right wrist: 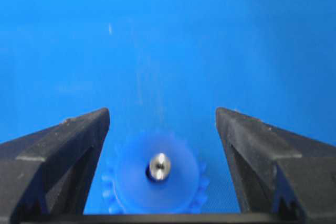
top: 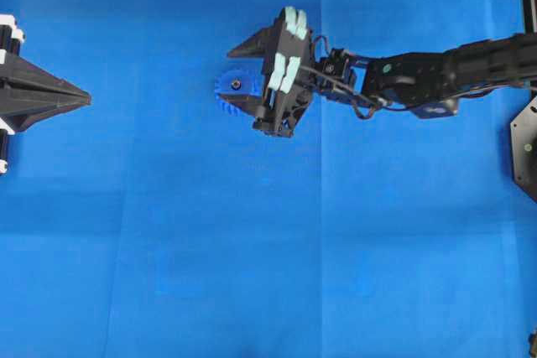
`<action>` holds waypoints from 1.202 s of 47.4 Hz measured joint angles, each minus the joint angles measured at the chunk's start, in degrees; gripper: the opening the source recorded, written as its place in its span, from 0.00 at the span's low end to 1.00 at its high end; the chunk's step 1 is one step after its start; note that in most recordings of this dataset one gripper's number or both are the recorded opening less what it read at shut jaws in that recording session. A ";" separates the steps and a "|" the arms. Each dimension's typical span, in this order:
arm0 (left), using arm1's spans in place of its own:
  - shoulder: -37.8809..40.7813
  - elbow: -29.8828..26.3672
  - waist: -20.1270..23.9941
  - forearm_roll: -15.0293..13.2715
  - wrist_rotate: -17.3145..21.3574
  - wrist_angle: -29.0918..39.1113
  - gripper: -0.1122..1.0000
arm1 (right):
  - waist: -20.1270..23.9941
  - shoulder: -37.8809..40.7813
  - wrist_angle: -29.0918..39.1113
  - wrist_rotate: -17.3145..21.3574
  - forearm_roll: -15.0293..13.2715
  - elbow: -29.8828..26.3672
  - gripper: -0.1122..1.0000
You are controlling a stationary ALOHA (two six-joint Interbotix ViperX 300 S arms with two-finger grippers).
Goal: Insert the shaft placed at a random location into the center hole of the small gear at another random location.
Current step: 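Open the right gripper and raise it away from the gear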
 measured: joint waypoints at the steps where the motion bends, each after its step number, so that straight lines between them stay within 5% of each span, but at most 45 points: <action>1: 0.00 0.00 0.00 -0.09 0.09 0.00 0.10 | 0.00 -0.79 0.26 0.00 0.00 0.09 0.73; 27: -0.09 0.00 0.00 0.00 0.09 0.00 0.10 | 0.00 -6.59 3.43 -0.18 -0.09 0.70 0.73; 57: 0.00 0.09 -0.09 0.00 0.00 0.00 0.10 | 0.62 -18.54 3.43 -0.09 -0.09 13.54 0.73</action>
